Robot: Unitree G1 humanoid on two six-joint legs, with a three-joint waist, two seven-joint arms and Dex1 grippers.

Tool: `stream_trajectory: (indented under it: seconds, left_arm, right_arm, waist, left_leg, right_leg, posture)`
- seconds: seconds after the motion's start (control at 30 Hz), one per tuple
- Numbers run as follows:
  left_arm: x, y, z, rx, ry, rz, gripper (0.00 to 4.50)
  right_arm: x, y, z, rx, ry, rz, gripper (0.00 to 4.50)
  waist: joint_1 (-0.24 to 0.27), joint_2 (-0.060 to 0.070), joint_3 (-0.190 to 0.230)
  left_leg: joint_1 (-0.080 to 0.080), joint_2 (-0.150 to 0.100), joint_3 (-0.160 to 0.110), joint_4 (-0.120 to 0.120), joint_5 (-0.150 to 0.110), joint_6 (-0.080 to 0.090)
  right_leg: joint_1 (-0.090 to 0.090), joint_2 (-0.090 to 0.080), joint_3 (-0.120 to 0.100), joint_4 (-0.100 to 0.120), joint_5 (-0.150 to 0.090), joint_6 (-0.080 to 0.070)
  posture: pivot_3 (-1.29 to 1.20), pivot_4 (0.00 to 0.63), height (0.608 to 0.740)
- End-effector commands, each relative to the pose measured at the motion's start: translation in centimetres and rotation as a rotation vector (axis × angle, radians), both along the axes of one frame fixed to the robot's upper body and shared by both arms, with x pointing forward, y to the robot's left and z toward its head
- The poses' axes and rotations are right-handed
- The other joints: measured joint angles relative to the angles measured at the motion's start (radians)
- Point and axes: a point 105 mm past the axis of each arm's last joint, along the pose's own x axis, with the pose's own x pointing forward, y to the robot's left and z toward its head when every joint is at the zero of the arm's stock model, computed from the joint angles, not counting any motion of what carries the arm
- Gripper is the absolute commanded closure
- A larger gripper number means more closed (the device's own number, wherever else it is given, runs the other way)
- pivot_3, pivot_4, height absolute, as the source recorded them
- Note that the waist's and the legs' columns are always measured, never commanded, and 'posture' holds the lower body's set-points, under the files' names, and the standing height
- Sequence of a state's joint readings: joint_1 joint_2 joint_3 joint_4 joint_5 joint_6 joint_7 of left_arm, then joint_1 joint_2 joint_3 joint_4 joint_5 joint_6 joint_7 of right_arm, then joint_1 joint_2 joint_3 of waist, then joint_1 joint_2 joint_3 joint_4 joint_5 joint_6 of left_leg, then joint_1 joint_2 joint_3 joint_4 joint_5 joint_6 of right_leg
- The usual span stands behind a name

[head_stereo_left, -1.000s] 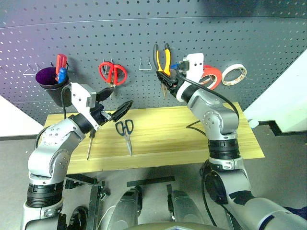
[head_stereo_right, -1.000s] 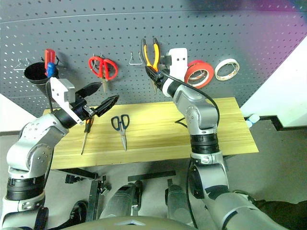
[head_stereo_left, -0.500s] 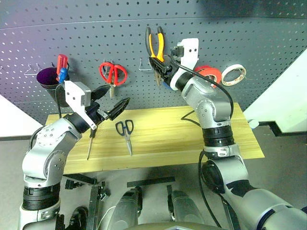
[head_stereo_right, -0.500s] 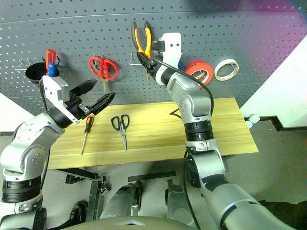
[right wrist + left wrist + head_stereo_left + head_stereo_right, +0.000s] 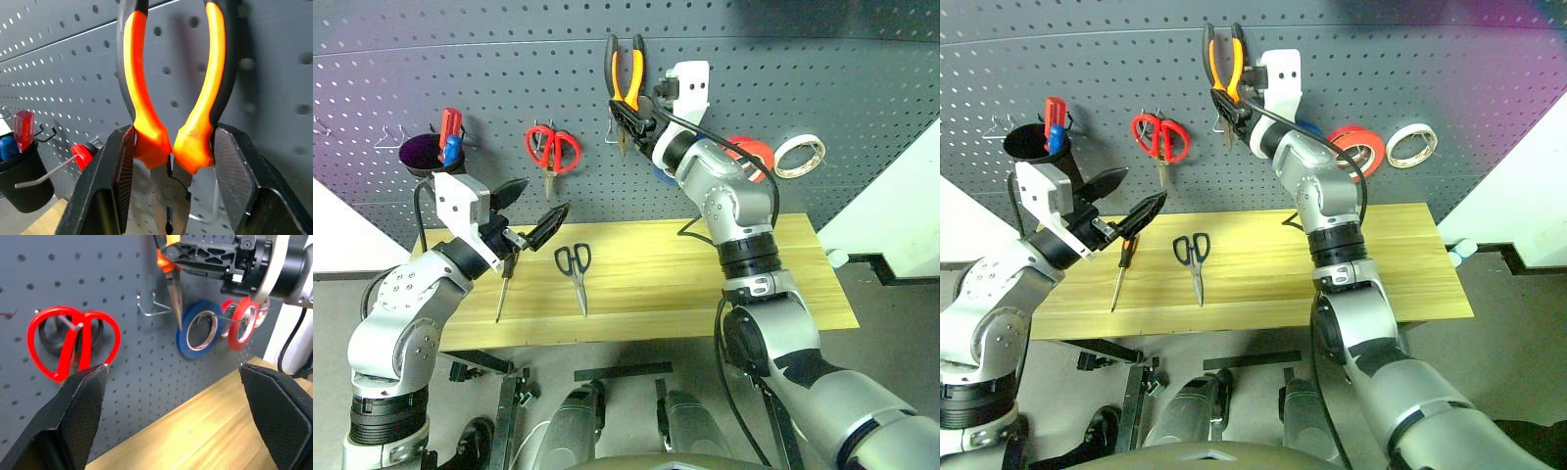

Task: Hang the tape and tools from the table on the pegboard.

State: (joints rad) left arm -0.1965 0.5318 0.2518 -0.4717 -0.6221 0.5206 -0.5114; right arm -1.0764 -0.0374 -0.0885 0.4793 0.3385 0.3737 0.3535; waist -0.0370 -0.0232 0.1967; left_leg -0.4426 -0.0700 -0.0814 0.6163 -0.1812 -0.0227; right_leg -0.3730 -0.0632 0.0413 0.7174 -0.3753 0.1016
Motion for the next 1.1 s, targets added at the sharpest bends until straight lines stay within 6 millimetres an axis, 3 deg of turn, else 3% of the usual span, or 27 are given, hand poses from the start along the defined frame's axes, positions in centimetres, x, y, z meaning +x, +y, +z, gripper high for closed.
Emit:
stream_trajectory:
  seconds: [0.03,0.57,1.1]
  left_arm:
    - [-0.7,0.1,1.1,0.002,-0.046,0.004,0.0]
    - [-0.7,-0.1,0.6,-0.003,-0.031,0.002,0.0]
    - [-0.8,-0.1,0.3,0.0,-0.007,-0.02,0.0]
  right_arm:
    - [-0.6,0.5,3.5,0.04,-0.114,0.019,2.45]
    - [0.3,0.5,5.2,0.052,-0.158,-0.005,2.45]
    - [0.7,-1.2,3.5,0.049,-0.118,-0.055,2.45]
  waist:
    - [0.003,0.0,0.0]
    - [0.021,0.0,0.0]
    - [0.022,0.001,0.0]
  left_leg:
    - [0.0,0.0,0.0,0.0,0.0,0.0]
    - [0.0,0.0,0.0,-0.001,-0.001,0.002]
    - [0.0,0.0,0.0,-0.001,-0.001,0.002]
  right_leg:
    - [0.0,0.0,0.0,0.0,0.0,0.0]
    - [0.0,0.0,0.0,0.0,0.0,0.0]
    - [0.0,0.0,0.0,-0.001,0.0,0.0]
  posture:
    - [0.1,0.129,0.74]
    - [0.1,0.139,0.74]
    - [0.07,0.158,0.74]
